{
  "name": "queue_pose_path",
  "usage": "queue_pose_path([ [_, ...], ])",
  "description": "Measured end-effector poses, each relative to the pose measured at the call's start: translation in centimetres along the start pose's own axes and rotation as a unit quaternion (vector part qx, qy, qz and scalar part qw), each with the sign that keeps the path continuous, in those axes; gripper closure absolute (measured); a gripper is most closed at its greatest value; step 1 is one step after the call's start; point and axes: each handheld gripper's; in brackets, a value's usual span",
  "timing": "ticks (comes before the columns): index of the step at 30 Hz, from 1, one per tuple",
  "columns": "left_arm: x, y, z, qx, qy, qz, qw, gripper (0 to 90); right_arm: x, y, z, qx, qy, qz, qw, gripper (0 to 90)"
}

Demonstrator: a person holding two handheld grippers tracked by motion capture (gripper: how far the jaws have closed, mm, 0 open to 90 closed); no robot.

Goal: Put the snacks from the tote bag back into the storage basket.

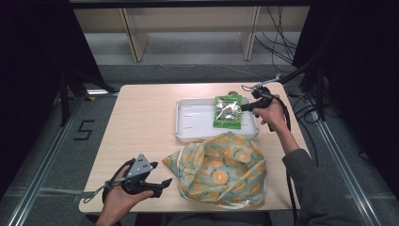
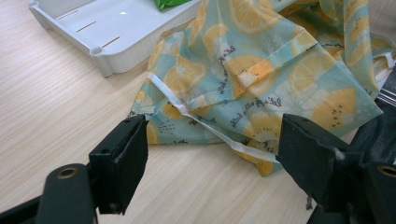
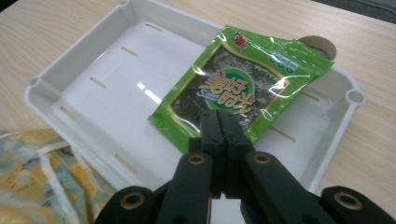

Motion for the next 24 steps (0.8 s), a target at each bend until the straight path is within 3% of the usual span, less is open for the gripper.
queue_pose_path([
  [2, 0.0, 0.0, 0.0, 0.000, -0.001, 0.002, 1.0000, 24.1, 0.5, -0.5, 0.5, -0.016, 0.008, 0.000, 0.9998, 90.0],
  [4, 0.0, 0.0, 0.1, -0.004, 0.000, 0.004, 1.0000, 24.1, 1.0, -0.7, 0.5, 0.002, 0.012, -0.006, 0.9999, 90.0],
  [6, 0.0, 0.0, 0.0, 0.002, 0.002, 0.005, 1.0000, 24.1, 1.6, -1.1, 0.6, 0.002, 0.012, -0.009, 0.9999, 89.4],
  [9, 0.0, 0.0, 0.1, -0.003, 0.000, 0.005, 1.0000, 24.1, 2.3, -1.7, 1.0, -0.012, 0.015, -0.006, 0.9998, 85.2],
  [11, 0.0, -0.1, 0.0, 0.003, 0.003, 0.005, 1.0000, 24.1, 2.6, -2.0, 0.7, 0.001, 0.014, -0.020, 0.9997, 82.5],
  [12, 0.0, -0.1, 0.1, 0.003, 0.002, 0.005, 1.0000, 24.1, 3.0, -2.1, 0.8, -0.005, 0.009, -0.013, 0.9999, 79.6],
  [13, -0.1, -0.1, 0.0, 0.012, 0.003, 0.004, 0.9999, 24.1, 3.0, -2.4, 0.7, -0.008, 0.011, -0.027, 0.9995, 77.6],
  [16, 0.0, -0.1, 0.2, 0.000, 0.004, 0.007, 1.0000, 24.0, 3.7, -2.9, 0.6, -0.010, 0.007, -0.028, 0.9995, 72.7],
  [19, 0.1, -0.1, 0.3, 0.000, 0.008, 0.009, 0.9999, 24.0, 4.1, -3.4, 0.4, -0.011, 0.003, -0.050, 0.9987, 66.6],
  [21, 0.1, -0.1, 0.3, -0.004, 0.008, 0.009, 0.9999, 23.9, 4.7, -3.7, 0.4, -0.020, 0.000, -0.032, 0.9993, 63.8],
  [23, 0.0, -0.1, 0.2, 0.011, 0.007, 0.007, 0.9999, 23.9, 4.9, -4.1, 0.4, -0.023, 0.002, -0.045, 0.9987, 63.2],
  [24, 0.0, -0.1, 0.2, 0.011, 0.007, 0.007, 0.9999, 23.9, 5.2, -4.2, 0.3, -0.013, 0.002, -0.037, 0.9992, 62.8],
])
Point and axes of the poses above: each handheld gripper's, and its own axes: x roughly backward along the jaws, y roughly out of its top, z roughly to its left, and after that the axes turned 8 degrees about -x, right-handed
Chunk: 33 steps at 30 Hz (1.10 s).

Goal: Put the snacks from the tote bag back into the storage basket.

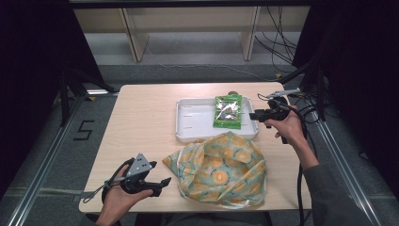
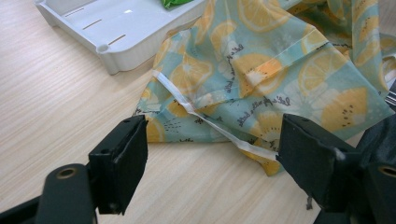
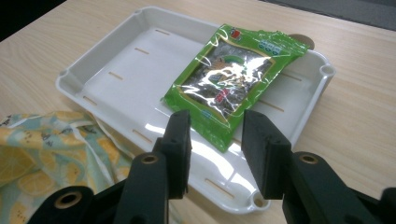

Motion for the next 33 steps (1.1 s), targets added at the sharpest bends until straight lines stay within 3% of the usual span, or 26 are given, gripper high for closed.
queue_pose_path([
  [3, -0.1, 0.0, -0.1, 0.000, 0.002, -0.003, 1.0000, 23.9, 0.4, -0.5, 0.0, 0.001, 0.003, -0.002, 1.0000, 62.4],
  [4, 0.0, 0.0, 0.0, -0.002, 0.001, -0.001, 1.0000, 23.9, 0.6, -0.7, 0.3, -0.013, 0.002, 0.001, 0.9999, 62.3],
  [6, 0.0, 0.0, 0.1, -0.014, 0.003, 0.001, 0.9999, 23.9, 0.8, -1.1, 0.2, -0.005, -0.001, -0.006, 1.0000, 61.8],
  [10, 0.0, 0.0, 0.1, -0.014, 0.003, 0.001, 0.9999, 23.8, 1.3, -1.7, 0.3, -0.016, -0.001, -0.002, 0.9999, 60.2],
  [11, 0.0, 0.0, 0.1, -0.014, 0.002, 0.001, 0.9999, 23.8, 1.4, -1.8, 0.2, -0.007, -0.001, -0.009, 0.9999, 59.5],
  [12, 0.0, 0.0, 0.1, -0.011, 0.002, -0.003, 0.9999, 23.8, 1.6, -1.9, 0.3, -0.016, -0.004, -0.004, 0.9999, 58.8],
  [15, 0.0, 0.1, 0.1, -0.011, 0.002, -0.004, 0.9999, 23.8, 2.0, -2.3, 0.1, -0.012, -0.007, -0.011, 0.9998, 57.1],
  [16, 0.0, 0.1, 0.1, -0.011, 0.002, -0.004, 0.9999, 23.8, 2.0, -2.5, -0.1, 0.001, -0.004, -0.021, 0.9998, 56.8],
  [17, 0.0, 0.1, 0.1, -0.011, 0.002, -0.004, 0.9999, 23.8, 2.2, -2.7, 0.2, -0.014, -0.004, -0.016, 0.9998, 56.4],
  [21, 0.0, 0.1, 0.0, -0.010, 0.002, -0.002, 0.9999, 23.7, 2.7, -3.2, 0.1, -0.009, -0.005, -0.024, 0.9997, 54.6],
  [22, 0.1, 0.1, 0.1, -0.010, 0.003, -0.002, 0.9999, 23.7, 3.0, -3.3, 0.1, -0.010, -0.010, -0.015, 0.9998, 53.9],
  [23, 0.1, 0.1, 0.1, -0.008, 0.002, 0.000, 1.0000, 23.7, 3.0, -3.5, 0.3, -0.022, -0.008, -0.018, 0.9996, 53.2],
  [24, 0.1, 0.1, 0.0, -0.005, 0.002, -0.001, 1.0000, 23.6, 3.0, -3.6, 0.2, -0.014, -0.011, -0.030, 0.9994, 52.0],
  [25, 0.1, 0.1, 0.0, -0.006, 0.003, -0.001, 1.0000, 23.6, 3.2, -3.7, 0.2, -0.018, -0.009, -0.019, 0.9996, 51.6],
  [28, 0.1, 0.1, 0.1, -0.010, 0.004, -0.001, 0.9999, 23.4, 3.6, -4.2, 0.0, -0.006, -0.007, -0.030, 0.9995, 50.0],
  [30, 0.0, 0.1, 0.1, -0.010, 0.004, -0.005, 0.9999, 23.2, 4.0, -4.5, 0.3, -0.025, -0.009, -0.025, 0.9993, 49.3],
  [31, -0.1, 0.0, 0.0, 0.001, 0.003, -0.005, 1.0000, 23.2, 4.1, -4.5, 0.2, -0.017, -0.008, -0.032, 0.9993, 48.8],
  [33, 0.0, 0.1, 0.0, -0.006, 0.005, -0.003, 1.0000, 23.1, 4.4, -4.8, 0.2, -0.022, -0.006, -0.038, 0.9990, 47.9],
])
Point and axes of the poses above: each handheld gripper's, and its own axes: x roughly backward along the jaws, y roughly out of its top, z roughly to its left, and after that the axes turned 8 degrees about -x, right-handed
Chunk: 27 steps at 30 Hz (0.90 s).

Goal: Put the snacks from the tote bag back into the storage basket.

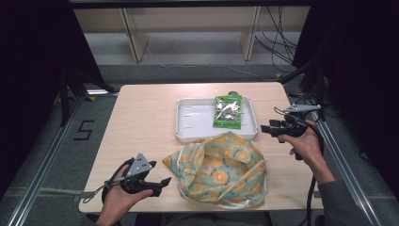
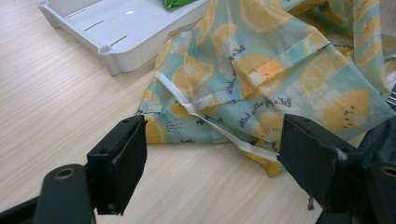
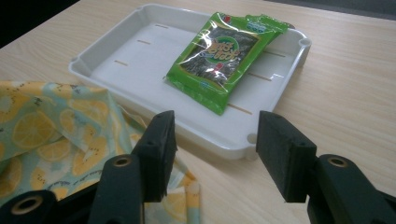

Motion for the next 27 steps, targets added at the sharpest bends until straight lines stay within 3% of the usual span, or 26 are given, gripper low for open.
queue_pose_path([
  [5, 0.0, 0.0, 0.1, -0.006, -0.001, 0.001, 1.0000, 23.0, 0.8, -0.5, 0.4, -0.009, 0.001, -0.004, 1.0000, 46.2],
  [6, 0.0, 0.0, 0.1, -0.003, 0.000, 0.001, 1.0000, 23.0, 0.8, -0.6, 0.3, 0.002, 0.002, -0.006, 1.0000, 46.0],
  [7, 0.0, 0.0, 0.1, -0.004, 0.000, 0.001, 1.0000, 22.9, 0.8, -0.8, 0.3, 0.001, 0.003, -0.013, 0.9999, 45.7],
  [8, 0.0, 0.0, 0.1, -0.003, 0.000, 0.001, 1.0000, 22.9, 1.1, -0.9, 0.5, -0.006, 0.002, -0.002, 1.0000, 45.3],
  [9, 0.0, 0.0, 0.1, -0.004, 0.000, 0.000, 1.0000, 22.9, 1.0, -1.0, 0.4, 0.008, 0.003, -0.010, 0.9999, 45.0],
  [10, 0.0, 0.0, 0.1, -0.003, 0.000, 0.000, 1.0000, 22.9, 1.1, -1.2, 0.6, -0.004, 0.005, -0.004, 1.0000, 44.8],
  [11, 0.0, 0.0, 0.1, -0.004, 0.000, 0.000, 1.0000, 22.9, 1.1, -1.3, 0.4, 0.014, 0.002, -0.011, 0.9998, 44.3],
  [12, 0.0, 0.0, 0.1, -0.004, 0.000, 0.001, 1.0000, 22.9, 1.3, -1.4, 0.7, -0.003, 0.004, -0.002, 1.0000, 44.1],
  [15, 0.0, 0.0, 0.2, -0.004, 0.001, 0.001, 1.0000, 22.8, 1.5, -1.7, 0.9, -0.004, 0.004, -0.011, 0.9999, 43.4],
  [16, 0.0, 0.0, 0.2, -0.003, 0.001, 0.001, 1.0000, 22.8, 1.6, -1.8, 0.7, 0.016, 0.007, -0.013, 0.9998, 43.1],
  [17, 0.0, 0.0, 0.2, -0.004, 0.001, 0.001, 1.0000, 22.8, 1.8, -1.9, 1.0, 0.000, 0.007, -0.012, 0.9999, 42.8],
  [24, 0.0, 0.0, 0.2, -0.003, 0.001, 0.000, 1.0000, 22.8, 2.8, -3.1, 1.2, -0.008, 0.009, -0.016, 0.9998, 41.0],
  [27, -0.1, -0.1, 0.0, 0.007, 0.001, -0.001, 1.0000, 22.8, 3.0, -3.9, 1.0, -0.005, 0.006, -0.016, 0.9998, 40.5],
])
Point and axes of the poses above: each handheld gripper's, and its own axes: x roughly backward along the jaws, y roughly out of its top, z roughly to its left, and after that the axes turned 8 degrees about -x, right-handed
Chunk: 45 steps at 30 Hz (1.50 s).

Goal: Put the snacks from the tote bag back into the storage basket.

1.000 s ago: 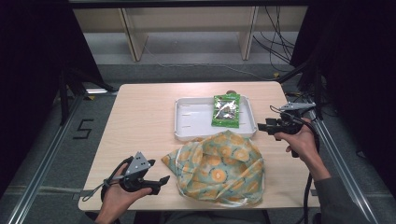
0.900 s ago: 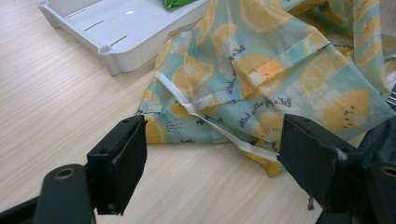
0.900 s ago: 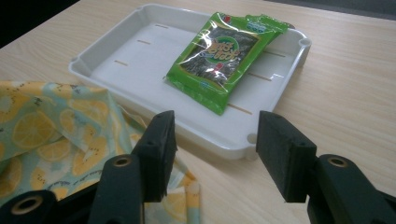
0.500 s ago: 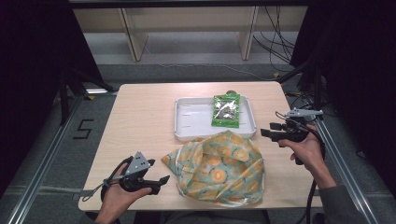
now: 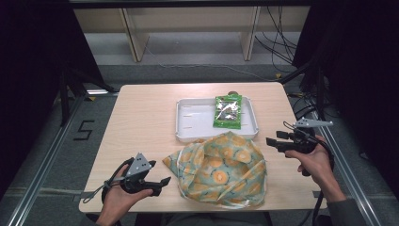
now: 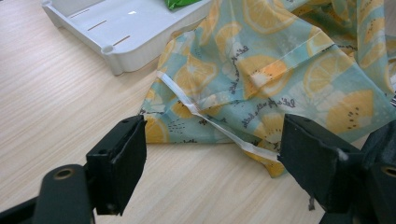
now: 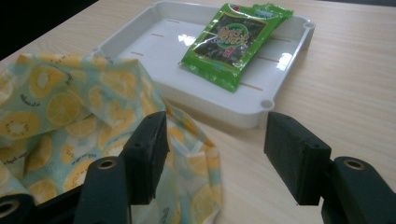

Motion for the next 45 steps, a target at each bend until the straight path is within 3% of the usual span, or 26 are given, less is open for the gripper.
queue_pose_path([
  [5, 0.0, 0.0, 0.0, 0.000, 0.000, 0.000, 1.0000, 22.8, 0.3, -1.2, 0.1, -0.015, 0.006, 0.004, 0.9999, 40.1],
  [7, 0.0, 0.0, 0.0, 0.000, 0.001, 0.000, 1.0000, 22.8, 0.5, -1.4, 0.1, -0.007, 0.001, -0.003, 1.0000, 39.9],
  [8, 0.0, 0.0, 0.0, -0.001, 0.001, 0.001, 1.0000, 22.8, 0.5, -1.4, 0.0, -0.007, 0.010, 0.000, 0.9999, 39.8],
  [10, 0.0, 0.0, 0.1, -0.001, 0.001, 0.001, 1.0000, 22.8, 0.7, -1.7, 0.4, -0.020, 0.007, 0.001, 0.9998, 39.5],
  [12, 0.0, 0.0, 0.0, 0.001, 0.001, 0.001, 1.0000, 22.8, 0.9, -1.9, 0.4, 0.001, 0.003, -0.003, 1.0000, 39.3],
  [14, 0.0, 0.0, 0.0, 0.001, 0.002, 0.000, 1.0000, 22.8, 1.1, -2.2, 1.0, -0.007, 0.006, 0.002, 1.0000, 39.0],
  [15, 0.1, 0.0, 0.1, -0.001, 0.002, 0.001, 1.0000, 22.8, 1.1, -2.3, 1.0, 0.004, 0.007, -0.009, 0.9999, 38.9],
  [16, 0.1, 0.0, 0.1, -0.003, 0.003, 0.002, 1.0000, 22.8, 1.4, -2.5, 1.3, -0.010, 0.010, 0.002, 0.9999, 38.7],
  [17, 0.0, 0.0, 0.1, -0.001, 0.002, 0.001, 1.0000, 22.8, 1.5, -2.5, 1.3, 0.005, 0.007, -0.008, 0.9999, 38.5],
  [18, 0.0, 0.0, 0.0, 0.001, 0.001, 0.001, 1.0000, 22.8, 1.6, -2.7, 1.5, -0.006, 0.012, -0.002, 0.9999, 38.3],
  [20, 0.1, 0.0, 0.1, -0.003, 0.001, 0.001, 1.0000, 22.8, 1.7, -3.0, 1.6, 0.002, 0.014, -0.008, 0.9999, 38.1],
  [22, 0.0, 0.0, 0.0, 0.001, 0.001, 0.001, 1.0000, 22.8, 1.9, -3.3, 2.0, -0.012, 0.014, 0.000, 0.9998, 37.7],
  [23, 0.0, 0.0, 0.0, 0.001, 0.001, 0.001, 1.0000, 22.8, 1.8, -3.4, 1.9, 0.000, 0.015, -0.004, 0.9999, 37.6],
  [24, 0.0, 0.0, 0.0, -0.002, 0.001, 0.001, 1.0000, 22.8, 1.8, -3.7, 2.2, -0.012, 0.018, -0.001, 0.9998, 37.0],
  [27, 0.0, 0.0, 0.0, -0.001, 0.001, -0.001, 1.0000, 22.8, 1.8, -4.0, 2.2, 0.001, 0.014, -0.002, 0.9999, 36.8],
  [28, 0.0, 0.0, 0.0, -0.001, 0.001, 0.000, 1.0000, 22.8, 1.8, -4.1, 2.3, -0.008, 0.015, -0.005, 0.9998, 36.8],
  [31, 0.0, 0.0, 0.0, 0.001, 0.002, 0.000, 1.0000, 22.8, 1.9, -4.3, 2.1, 0.013, 0.009, -0.006, 0.9999, 36.3],
  [32, 0.1, 0.0, 0.0, 0.001, 0.002, 0.000, 1.0000, 22.8, 2.1, -4.4, 2.4, -0.002, 0.012, -0.002, 0.9999, 36.3],
  [34, 0.1, 0.0, 0.1, -0.004, 0.002, 0.000, 1.0000, 22.8, 2.3, -4.7, 2.7, -0.009, 0.011, 0.001, 0.9999, 36.2],
  [36, 0.1, 0.0, 0.0, -0.001, 0.002, 0.000, 1.0000, 22.8, 2.3, -5.0, 2.5, 0.011, 0.008, -0.005, 0.9999, 36.0],
  [37, 0.1, 0.0, 0.0, -0.001, 0.002, 0.000, 1.0000, 22.8, 2.4, -5.2, 3.0, -0.009, 0.013, 0.000, 0.9999, 36.0],
  [40, 0.1, 0.0, 0.0, -0.001, 0.002, 0.000, 1.0000, 22.8, 2.6, -5.5, 3.0, 0.001, 0.008, 0.001, 1.0000, 35.7],
  [41, 0.1, 0.0, 0.0, -0.002, 0.003, 0.000, 1.0000, 22.8, 2.7, -5.6, 3.2, -0.011, 0.010, 0.007, 0.9999, 35.5],
  [42, 0.1, 0.0, 0.0, -0.001, 0.003, 0.000, 1.0000, 22.8, 2.6, -5.7, 3.0, 0.012, 0.005, -0.007, 0.9999, 35.4],
  [45, 0.1, 0.0, 0.0, -0.005, 0.005, 0.000, 1.0000, 22.8, 2.8, -6.1, 3.3, -0.006, 0.008, 0.004, 0.9999, 35.4],
])
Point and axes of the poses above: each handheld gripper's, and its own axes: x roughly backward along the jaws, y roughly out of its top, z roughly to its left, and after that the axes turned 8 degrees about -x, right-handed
